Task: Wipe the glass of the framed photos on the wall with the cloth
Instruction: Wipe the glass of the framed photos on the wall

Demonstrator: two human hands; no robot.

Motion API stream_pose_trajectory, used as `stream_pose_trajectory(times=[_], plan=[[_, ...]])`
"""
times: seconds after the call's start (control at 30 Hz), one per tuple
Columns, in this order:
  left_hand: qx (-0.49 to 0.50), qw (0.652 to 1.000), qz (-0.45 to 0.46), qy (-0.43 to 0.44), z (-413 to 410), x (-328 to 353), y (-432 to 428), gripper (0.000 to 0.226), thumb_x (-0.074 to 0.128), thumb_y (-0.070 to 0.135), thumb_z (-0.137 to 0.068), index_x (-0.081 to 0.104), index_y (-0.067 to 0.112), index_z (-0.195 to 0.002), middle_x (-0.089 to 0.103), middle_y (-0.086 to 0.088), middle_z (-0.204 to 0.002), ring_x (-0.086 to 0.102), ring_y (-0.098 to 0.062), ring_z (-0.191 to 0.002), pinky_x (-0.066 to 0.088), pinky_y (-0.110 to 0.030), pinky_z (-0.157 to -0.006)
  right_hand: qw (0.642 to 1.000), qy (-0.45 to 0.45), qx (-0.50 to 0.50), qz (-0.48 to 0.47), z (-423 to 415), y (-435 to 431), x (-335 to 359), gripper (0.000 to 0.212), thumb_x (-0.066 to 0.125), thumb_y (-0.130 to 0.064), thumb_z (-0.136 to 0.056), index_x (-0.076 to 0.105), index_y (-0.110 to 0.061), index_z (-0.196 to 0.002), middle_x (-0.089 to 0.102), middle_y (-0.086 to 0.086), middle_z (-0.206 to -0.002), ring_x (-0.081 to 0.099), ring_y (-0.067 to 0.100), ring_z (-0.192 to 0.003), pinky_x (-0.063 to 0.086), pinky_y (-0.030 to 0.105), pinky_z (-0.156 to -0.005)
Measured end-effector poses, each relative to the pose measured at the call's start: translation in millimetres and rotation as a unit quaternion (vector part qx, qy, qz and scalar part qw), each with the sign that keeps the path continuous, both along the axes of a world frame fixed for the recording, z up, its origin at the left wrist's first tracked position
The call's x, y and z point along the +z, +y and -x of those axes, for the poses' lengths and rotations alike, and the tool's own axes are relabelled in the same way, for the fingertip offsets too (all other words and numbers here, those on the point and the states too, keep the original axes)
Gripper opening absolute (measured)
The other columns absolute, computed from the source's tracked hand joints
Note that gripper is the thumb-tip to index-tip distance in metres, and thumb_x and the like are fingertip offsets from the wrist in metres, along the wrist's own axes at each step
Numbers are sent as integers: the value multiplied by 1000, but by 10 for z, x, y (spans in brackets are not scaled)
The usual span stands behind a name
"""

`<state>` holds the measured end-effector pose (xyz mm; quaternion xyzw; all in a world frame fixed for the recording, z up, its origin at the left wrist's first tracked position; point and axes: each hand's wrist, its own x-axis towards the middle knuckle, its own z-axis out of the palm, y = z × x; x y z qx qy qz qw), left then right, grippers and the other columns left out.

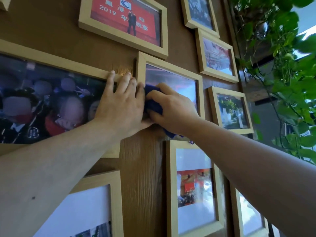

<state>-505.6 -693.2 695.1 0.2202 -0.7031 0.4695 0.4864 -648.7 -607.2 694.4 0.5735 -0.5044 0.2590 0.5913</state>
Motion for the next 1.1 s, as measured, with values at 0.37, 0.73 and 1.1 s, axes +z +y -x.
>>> stream_pose_trajectory(times=[0.37,0.73,1.1], plan=[[3,1000,-14,3,16,27,-2,109,9,84,-69,25,6,-143,37,-22,-148,20,-34,-143,12,-63,-114,988,-97,-114,23,702,385,-250,24,51,-40,-87,55,-32,-109,49,-2,-109,49,14,-76,41,26,-54],[7,1000,16,-9,-19,-26,14,100,24,77,-77,16,6,-146,12,-24,-157,10,-36,-144,13,-62,-114,974,-200,-75,79,968,652,-540,28,57,-37,-88,51,-30,-115,46,-2,-116,52,18,-83,43,31,-61],[-47,979,-16,-199,204,-844,156,99,17,77,-80,11,5,-148,19,-18,-157,13,-32,-145,13,-54,-117,969,-231,30,86,534,477,-1439,41,59,-39,-83,50,-29,-122,48,-6,-119,51,11,-87,46,29,-62]])
